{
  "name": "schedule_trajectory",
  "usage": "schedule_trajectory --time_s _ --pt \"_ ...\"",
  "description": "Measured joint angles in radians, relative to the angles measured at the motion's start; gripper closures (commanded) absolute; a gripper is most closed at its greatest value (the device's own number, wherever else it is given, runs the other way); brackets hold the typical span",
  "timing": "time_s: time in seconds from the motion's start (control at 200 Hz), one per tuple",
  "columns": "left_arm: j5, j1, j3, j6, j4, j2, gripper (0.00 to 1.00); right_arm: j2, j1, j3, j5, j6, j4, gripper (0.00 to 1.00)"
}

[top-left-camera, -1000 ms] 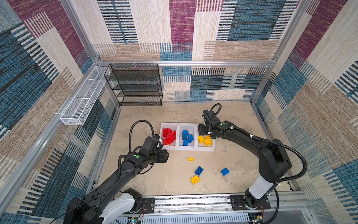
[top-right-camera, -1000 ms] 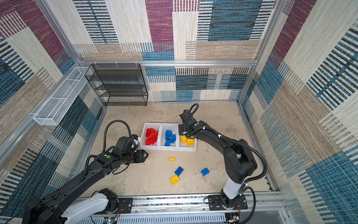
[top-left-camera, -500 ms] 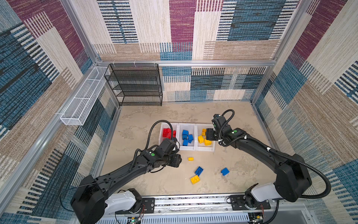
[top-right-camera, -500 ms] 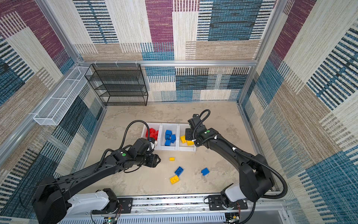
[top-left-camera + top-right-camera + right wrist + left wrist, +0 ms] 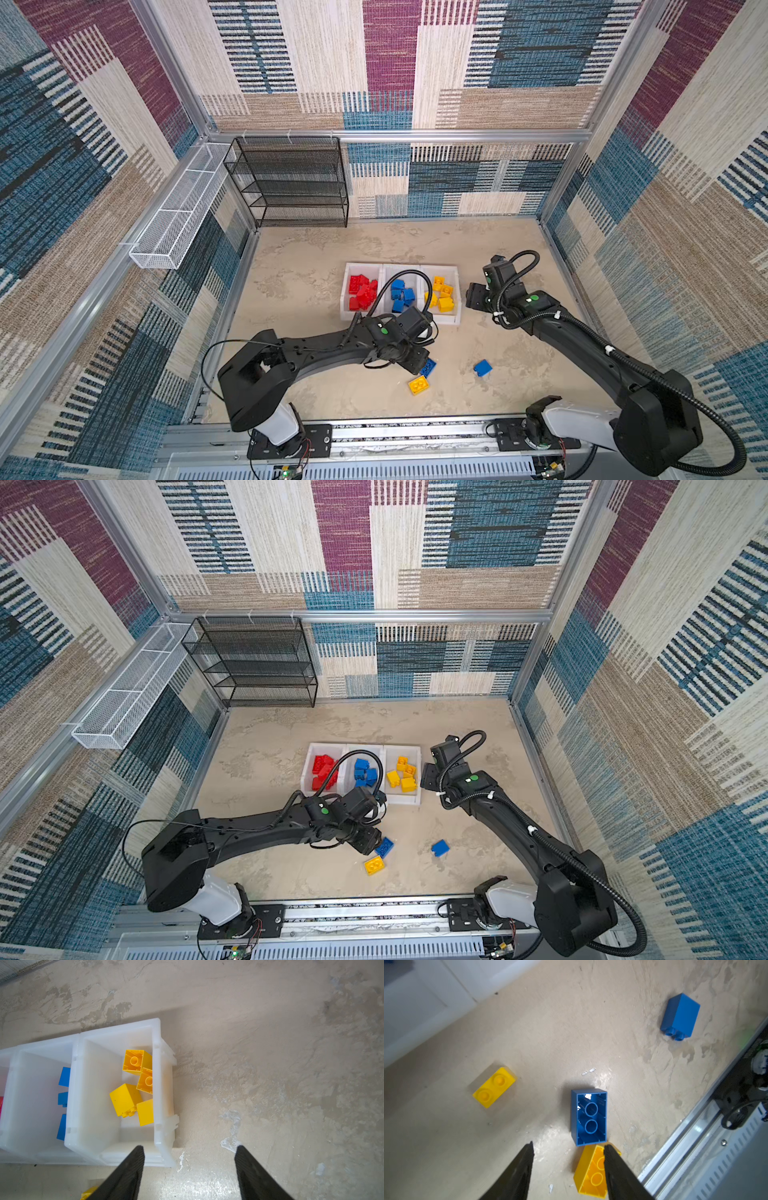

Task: Sort the legos into containers by color
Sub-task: 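Grasp the blue brick on the table with the left gripper while the right withdraws, then carry the blue brick with the left gripper into the middle compartment and release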

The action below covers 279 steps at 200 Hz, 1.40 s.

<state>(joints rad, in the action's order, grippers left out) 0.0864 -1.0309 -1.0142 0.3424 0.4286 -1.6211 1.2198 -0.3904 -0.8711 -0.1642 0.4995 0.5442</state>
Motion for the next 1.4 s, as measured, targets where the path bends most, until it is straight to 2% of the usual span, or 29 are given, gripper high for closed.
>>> schedule_trajectory --time_s 0.275,0.416,0.586,0.871,0.982,1.157,1.297,1.397 --pt "-0.001 -0.053 -0.100 -0.050 0.010 -0.152 0.46 -0.028 0.011 0.029 0.001 0.008 0.004 0.28" --pt "-0.002 -0.068 -0.141 -0.063 0.030 -0.214 0.54 -0.031 0.013 0.034 0.005 0.011 0.005 0.28" --pt "-0.009 -0.072 -0.162 -0.081 0.050 -0.242 0.73 -0.034 0.016 0.037 0.007 0.013 0.006 0.29" --pt "-0.043 -0.062 -0.177 -0.084 0.073 -0.231 0.77 -0.042 0.018 0.039 0.007 0.015 0.008 0.29" --pt "-0.062 -0.006 -0.202 -0.089 0.096 -0.169 0.77 -0.055 0.019 0.039 0.007 0.015 0.014 0.30" --pt "-0.098 0.173 -0.258 -0.139 0.092 -0.079 0.75 -0.064 0.019 0.039 0.007 0.015 0.021 0.30" --pt "-0.119 0.301 -0.322 -0.167 0.093 -0.126 0.74 -0.066 0.019 0.047 0.009 0.015 0.021 0.30" --pt "-0.112 0.347 -0.390 -0.186 0.106 -0.207 0.68 -0.067 0.019 0.053 0.026 0.016 0.021 0.30"
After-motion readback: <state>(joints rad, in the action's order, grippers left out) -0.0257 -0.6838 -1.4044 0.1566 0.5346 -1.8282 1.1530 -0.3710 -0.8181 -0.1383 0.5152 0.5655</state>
